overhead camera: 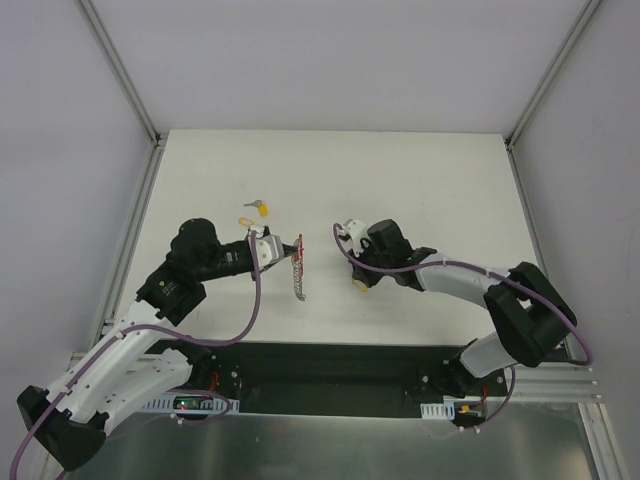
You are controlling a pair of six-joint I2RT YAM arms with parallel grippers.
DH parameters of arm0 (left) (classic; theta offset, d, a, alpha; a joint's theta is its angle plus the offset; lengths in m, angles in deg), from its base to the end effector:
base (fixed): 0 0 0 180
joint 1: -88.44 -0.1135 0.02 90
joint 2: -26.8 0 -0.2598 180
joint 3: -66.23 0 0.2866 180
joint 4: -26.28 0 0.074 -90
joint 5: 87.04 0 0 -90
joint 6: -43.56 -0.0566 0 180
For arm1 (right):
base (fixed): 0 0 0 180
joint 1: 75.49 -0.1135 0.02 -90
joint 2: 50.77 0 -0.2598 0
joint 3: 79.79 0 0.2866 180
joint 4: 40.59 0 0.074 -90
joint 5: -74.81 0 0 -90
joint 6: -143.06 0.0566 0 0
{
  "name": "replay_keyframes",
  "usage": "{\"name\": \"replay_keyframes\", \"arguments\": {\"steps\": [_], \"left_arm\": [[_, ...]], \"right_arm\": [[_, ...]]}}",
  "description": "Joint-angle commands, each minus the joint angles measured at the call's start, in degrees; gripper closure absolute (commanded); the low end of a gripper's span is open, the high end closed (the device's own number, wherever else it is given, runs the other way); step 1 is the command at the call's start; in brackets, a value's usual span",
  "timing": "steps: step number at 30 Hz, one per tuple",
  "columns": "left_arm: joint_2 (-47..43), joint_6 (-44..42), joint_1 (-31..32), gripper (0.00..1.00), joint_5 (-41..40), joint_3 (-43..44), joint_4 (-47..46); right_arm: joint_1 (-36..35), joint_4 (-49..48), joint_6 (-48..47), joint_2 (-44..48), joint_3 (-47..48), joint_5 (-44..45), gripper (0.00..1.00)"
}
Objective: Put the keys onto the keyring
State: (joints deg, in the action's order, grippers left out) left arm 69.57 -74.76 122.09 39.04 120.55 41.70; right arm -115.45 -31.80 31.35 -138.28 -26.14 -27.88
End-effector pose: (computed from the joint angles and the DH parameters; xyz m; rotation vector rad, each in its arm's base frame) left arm 0.1726 -0.1549 0.3392 1.2302 1.1109 -0.5848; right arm 0.2540 0.2290 0.1258 -1.2899 1.9395 0.4172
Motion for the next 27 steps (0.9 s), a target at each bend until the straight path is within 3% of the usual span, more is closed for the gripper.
{"name": "replay_keyframes", "arguments": {"steps": [1,17,27], "left_arm": [[0.3,-0.3,-0.7,1.0,3.0,1.2,-2.4],[2.8,1.3,0.0,1.0,9.3,2.3,-2.4],[5.5,3.4,2.1,1.0,12.4,3.2,-2.5]], "right_arm": [[-1.2,4.7,-3.1,8.7,2.1,0.4,0.99],[-13.6,25.2,-15.0,28.2,15.6,4.7,0.99],[-18.0,28.7,-20.4,28.4,21.5,1.0,0.99]]}}
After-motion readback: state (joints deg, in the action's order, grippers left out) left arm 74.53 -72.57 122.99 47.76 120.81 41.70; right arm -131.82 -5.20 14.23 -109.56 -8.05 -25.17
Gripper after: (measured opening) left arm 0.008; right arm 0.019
